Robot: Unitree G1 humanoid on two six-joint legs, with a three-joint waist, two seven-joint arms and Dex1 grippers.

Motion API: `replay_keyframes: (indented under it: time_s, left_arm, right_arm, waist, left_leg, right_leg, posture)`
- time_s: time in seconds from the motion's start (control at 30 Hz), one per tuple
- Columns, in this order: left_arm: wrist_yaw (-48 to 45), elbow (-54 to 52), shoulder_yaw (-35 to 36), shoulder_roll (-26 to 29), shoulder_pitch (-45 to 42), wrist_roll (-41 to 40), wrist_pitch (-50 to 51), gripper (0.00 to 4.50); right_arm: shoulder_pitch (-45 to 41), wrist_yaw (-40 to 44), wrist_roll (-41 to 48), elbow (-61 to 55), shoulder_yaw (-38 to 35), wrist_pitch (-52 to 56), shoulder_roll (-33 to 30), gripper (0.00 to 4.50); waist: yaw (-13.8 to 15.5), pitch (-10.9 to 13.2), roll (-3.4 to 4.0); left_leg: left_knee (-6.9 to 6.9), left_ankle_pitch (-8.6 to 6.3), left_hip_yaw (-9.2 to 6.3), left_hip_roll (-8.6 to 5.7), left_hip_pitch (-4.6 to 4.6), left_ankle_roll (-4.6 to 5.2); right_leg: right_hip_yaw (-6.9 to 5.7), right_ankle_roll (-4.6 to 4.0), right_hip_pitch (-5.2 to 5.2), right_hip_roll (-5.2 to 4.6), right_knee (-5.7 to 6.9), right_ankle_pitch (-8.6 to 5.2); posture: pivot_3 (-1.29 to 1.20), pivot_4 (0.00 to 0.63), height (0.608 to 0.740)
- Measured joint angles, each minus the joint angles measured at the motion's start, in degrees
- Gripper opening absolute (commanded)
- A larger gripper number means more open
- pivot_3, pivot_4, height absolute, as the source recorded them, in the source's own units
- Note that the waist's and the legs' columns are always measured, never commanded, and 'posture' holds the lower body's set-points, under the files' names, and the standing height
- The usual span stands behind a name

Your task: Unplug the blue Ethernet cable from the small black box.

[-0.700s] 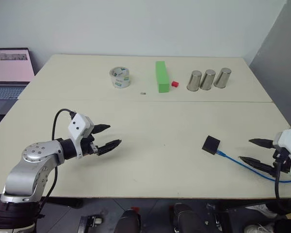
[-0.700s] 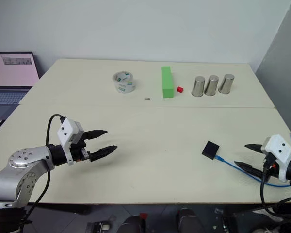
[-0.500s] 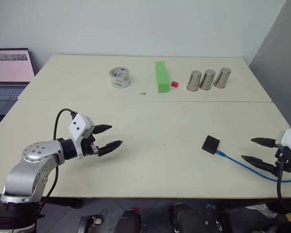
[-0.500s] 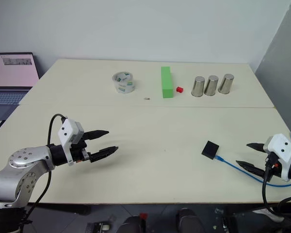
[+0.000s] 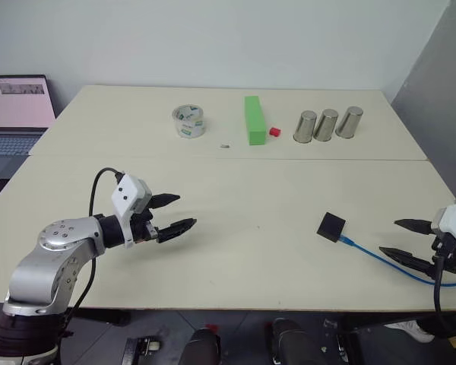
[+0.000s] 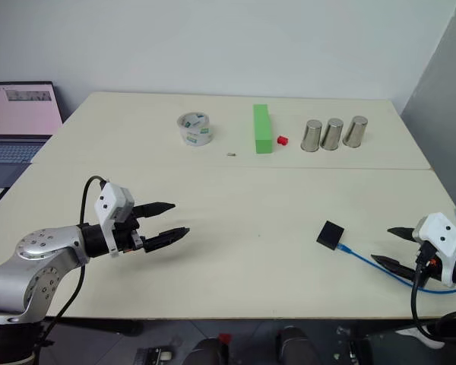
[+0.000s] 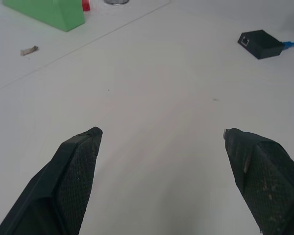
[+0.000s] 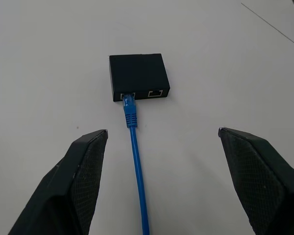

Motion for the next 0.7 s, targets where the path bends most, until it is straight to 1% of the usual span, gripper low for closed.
replay_keyframes:
  time_s: [0.1,0.27,0.5,0.57,0.6,0.7]
  left_arm:
    - [-3.09,-0.69,-3.82,-0.18,-0.58,-0.08,-0.59,4.22]
    - [-5.73,-0.98,-10.43,-2.15,-0.98,0.76,-2.46,4.22]
    - [-6.94,0.62,-11.47,-3.10,-4.56,1.66,-4.98,4.22]
    - [-7.06,1.33,-11.68,-3.15,-4.56,1.95,-5.39,4.30]
    - [-7.16,1.48,-11.73,-3.16,-4.51,2.12,-5.46,4.30]
    - [-7.22,1.84,-11.75,-3.58,-4.51,2.37,-5.98,4.30]
  right_arm:
    - [-2.36,-3.24,0.12,-0.77,2.73,2.32,3.38,3.86]
    - [-4.88,-4.12,-2.35,0.78,8.91,2.14,4.57,3.86]
    - [-10.99,-3.20,-6.03,9.67,16.60,-0.12,5.99,3.86]
    - [-12.58,-2.65,-6.90,12.34,18.11,-1.24,6.17,3.47]
    - [-13.29,-2.43,-7.01,13.52,18.44,-1.60,6.29,3.33]
    - [-16.19,-1.15,-7.81,15.95,20.33,-2.82,6.30,2.68]
  waist:
    - [-0.18,0.00,0.01]
    - [-0.08,0.00,0.00]
    - [-0.25,0.00,0.03]
    - [-0.26,0.00,0.03]
    - [-0.21,0.01,0.03]
    - [-0.24,0.01,0.03]
  left_leg:
    - [-0.01,0.00,0.07,-0.01,0.00,0.00]
    - [0.03,0.00,0.03,-0.01,0.01,0.00]
    - [0.04,0.00,0.07,-0.02,0.05,0.00]
    - [0.03,0.00,0.05,-0.01,0.04,0.00]
    - [0.02,0.00,0.05,-0.02,0.03,0.00]
    - [0.04,0.00,0.05,-0.02,0.03,0.00]
  right_leg:
    - [0.08,0.01,0.01,0.00,0.02,0.01]
    - [0.05,0.01,0.00,0.00,0.02,0.01]
    - [0.07,0.03,0.02,0.01,0.04,0.03]
    - [0.06,0.03,0.01,0.00,0.02,0.02]
    - [0.06,0.03,0.00,0.00,0.01,0.02]
    - [0.07,0.03,0.00,0.00,0.01,0.03]
  posture:
    - [0.00,0.150,0.740]
    - [0.00,0.150,0.740]
    - [0.00,0.150,0.740]
    - [0.00,0.150,0.740]
    - [0.00,0.150,0.740]
    - [0.00,0.150,0.740]
